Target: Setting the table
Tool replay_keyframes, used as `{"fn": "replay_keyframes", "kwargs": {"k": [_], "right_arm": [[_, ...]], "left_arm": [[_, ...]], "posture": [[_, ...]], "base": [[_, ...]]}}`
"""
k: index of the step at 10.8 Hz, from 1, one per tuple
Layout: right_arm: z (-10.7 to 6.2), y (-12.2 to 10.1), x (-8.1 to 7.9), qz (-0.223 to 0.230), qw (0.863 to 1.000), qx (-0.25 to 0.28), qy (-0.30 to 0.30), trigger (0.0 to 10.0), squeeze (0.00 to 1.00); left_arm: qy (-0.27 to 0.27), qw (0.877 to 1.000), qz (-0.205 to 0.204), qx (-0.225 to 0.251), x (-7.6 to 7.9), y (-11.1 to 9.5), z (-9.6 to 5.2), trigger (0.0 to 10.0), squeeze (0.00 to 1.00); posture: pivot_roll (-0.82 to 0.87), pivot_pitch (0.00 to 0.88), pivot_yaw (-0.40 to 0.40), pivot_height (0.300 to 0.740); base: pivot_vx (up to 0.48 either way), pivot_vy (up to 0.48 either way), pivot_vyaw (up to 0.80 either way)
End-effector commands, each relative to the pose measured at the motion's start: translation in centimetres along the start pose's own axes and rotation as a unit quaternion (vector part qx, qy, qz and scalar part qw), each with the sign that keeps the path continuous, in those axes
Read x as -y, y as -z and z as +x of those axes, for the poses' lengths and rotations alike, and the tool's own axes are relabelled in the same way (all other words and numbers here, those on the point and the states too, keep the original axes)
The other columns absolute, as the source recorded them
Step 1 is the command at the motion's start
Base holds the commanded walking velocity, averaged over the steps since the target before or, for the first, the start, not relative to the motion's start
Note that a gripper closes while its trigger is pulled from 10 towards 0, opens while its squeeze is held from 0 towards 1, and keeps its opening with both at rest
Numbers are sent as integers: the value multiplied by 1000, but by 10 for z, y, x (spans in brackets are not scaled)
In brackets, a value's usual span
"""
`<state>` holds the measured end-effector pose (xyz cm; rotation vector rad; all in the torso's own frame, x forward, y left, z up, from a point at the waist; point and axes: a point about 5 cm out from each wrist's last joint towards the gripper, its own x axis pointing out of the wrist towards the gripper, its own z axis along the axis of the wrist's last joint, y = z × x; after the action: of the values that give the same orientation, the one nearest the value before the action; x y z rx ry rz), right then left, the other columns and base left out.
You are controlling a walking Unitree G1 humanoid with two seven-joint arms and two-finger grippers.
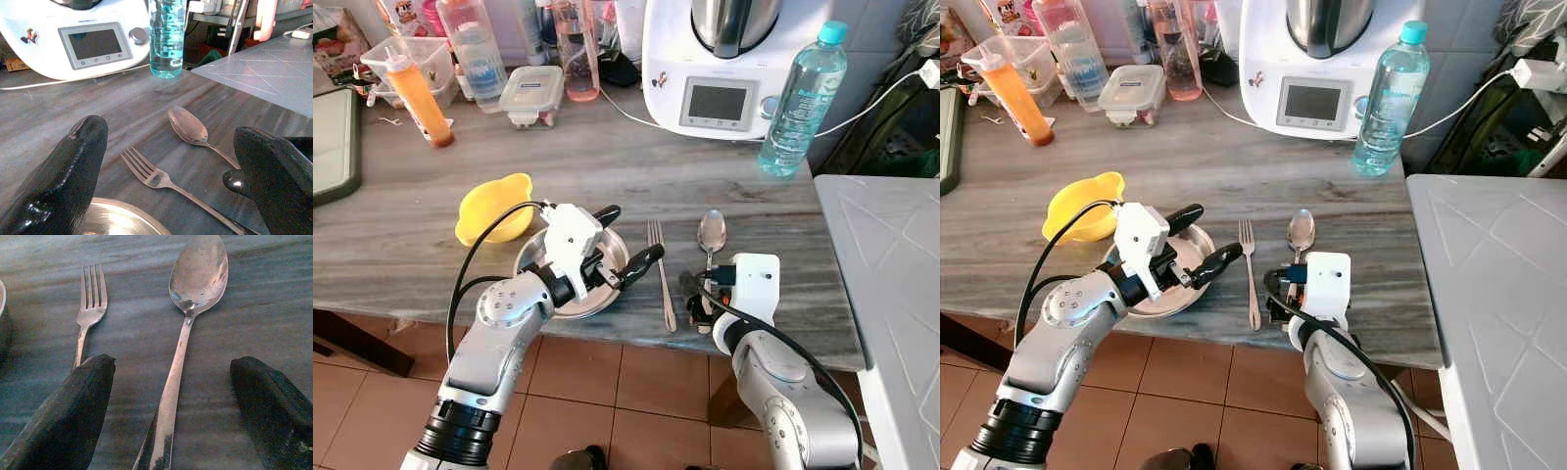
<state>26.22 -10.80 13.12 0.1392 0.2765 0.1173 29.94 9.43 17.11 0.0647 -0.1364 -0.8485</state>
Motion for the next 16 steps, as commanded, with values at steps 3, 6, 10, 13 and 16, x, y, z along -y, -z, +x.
{"fn": "replay_keyframes", "kwargs": {"k": [3, 6, 10, 13, 16], "right_arm": [[4, 10, -12, 36, 999, -30, -12, 0, 0], [4, 14, -12, 38, 998, -47, -17, 0, 0], [0, 21, -13, 33, 997, -66, -28, 0, 0], [0, 23, -12, 32, 997, -70, -31, 0, 0], [-1, 23, -11, 28, 997, -71, -31, 0, 0]], "left_arm": [[5, 1000, 4, -3, 2, -1, 1, 10000, 0], [7, 1000, 5, -5, 1, -1, 0, 10000, 0], [8, 1000, 4, -4, 2, 0, 2, 10000, 0], [10, 1000, 4, -4, 2, 0, 3, 10000, 0], [11, 1000, 5, -5, 3, 1, 3, 10000, 0]], "posture": [[137, 161, 70, 740], [139, 163, 73, 740], [135, 154, 69, 740], [131, 146, 70, 740], [130, 148, 69, 740]], "base": [[0, 0, 0], [0, 0, 0], [0, 0, 0], [0, 0, 0], [0, 0, 0]]}}
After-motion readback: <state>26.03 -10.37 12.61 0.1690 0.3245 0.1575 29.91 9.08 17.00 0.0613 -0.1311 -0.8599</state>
